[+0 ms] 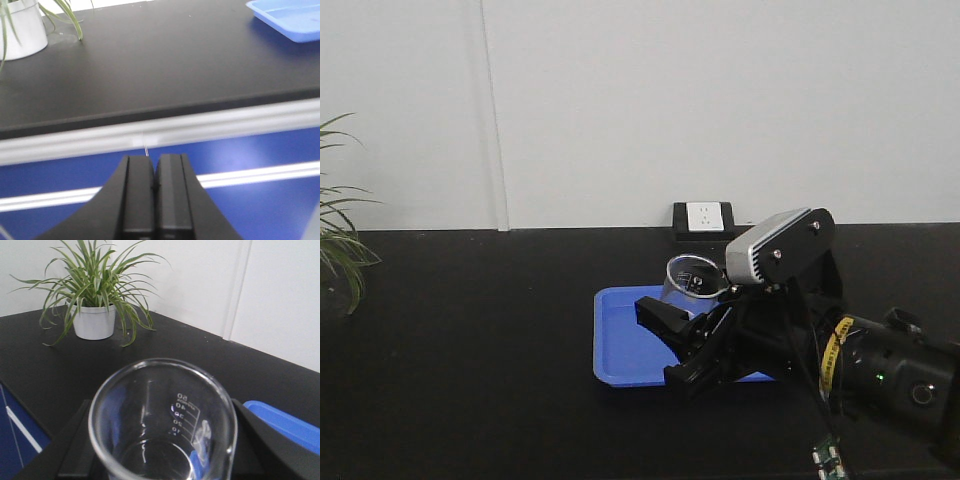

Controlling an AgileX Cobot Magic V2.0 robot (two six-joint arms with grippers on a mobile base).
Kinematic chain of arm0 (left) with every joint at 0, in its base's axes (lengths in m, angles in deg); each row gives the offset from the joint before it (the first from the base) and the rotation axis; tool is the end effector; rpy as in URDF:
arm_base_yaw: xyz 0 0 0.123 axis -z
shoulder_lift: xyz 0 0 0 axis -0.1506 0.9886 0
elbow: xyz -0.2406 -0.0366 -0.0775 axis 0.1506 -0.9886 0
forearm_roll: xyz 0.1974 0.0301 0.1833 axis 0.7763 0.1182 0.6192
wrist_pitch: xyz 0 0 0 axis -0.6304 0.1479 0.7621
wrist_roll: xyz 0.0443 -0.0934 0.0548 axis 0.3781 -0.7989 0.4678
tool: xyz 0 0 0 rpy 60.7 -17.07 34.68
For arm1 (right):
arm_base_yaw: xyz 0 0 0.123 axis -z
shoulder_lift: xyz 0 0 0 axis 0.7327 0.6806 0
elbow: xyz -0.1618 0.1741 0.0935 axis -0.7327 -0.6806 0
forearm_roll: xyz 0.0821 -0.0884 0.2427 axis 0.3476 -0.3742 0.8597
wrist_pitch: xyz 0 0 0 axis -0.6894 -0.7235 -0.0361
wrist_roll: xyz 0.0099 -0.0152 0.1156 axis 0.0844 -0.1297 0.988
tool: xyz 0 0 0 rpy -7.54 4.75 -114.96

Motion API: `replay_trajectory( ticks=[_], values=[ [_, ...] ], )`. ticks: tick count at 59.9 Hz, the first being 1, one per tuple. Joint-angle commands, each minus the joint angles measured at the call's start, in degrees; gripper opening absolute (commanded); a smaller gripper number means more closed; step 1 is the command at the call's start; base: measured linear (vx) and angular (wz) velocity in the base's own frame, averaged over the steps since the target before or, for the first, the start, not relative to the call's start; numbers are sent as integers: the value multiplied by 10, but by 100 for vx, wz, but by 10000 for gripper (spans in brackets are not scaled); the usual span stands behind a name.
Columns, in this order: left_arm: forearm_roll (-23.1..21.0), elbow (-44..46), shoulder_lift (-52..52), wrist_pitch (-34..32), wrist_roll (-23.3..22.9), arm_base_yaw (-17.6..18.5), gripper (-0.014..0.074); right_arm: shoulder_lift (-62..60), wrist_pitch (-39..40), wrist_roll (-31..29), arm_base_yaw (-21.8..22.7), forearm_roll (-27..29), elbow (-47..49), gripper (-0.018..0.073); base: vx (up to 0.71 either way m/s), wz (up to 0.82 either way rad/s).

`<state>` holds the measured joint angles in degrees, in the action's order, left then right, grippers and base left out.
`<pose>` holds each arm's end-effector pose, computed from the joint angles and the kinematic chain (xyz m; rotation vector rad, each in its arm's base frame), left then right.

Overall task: Move beaker to silver tray on left bench
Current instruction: 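Hold the beaker in the right gripper while the base drives to the other bench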

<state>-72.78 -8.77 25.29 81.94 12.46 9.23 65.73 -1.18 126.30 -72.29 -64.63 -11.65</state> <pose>0.1268 0.0013 0.1627 0.0679 1.8662 0.0663 0.3114 0.1863 0.2988 -0.6574 1.5956 0.5446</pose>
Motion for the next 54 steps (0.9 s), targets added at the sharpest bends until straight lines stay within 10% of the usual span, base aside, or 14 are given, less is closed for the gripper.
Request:
replay_trajectory(
  ticks=[1, 54],
  values=[
    [-2, -11, -4, -43, -1, 3, 1, -21, 20, -2, 1, 13, 18, -13, -31, -4],
    [-2, -11, -4, -43, -1, 3, 1, -21, 21, -2, 1, 13, 18, -11, -35, 1]
  ],
)
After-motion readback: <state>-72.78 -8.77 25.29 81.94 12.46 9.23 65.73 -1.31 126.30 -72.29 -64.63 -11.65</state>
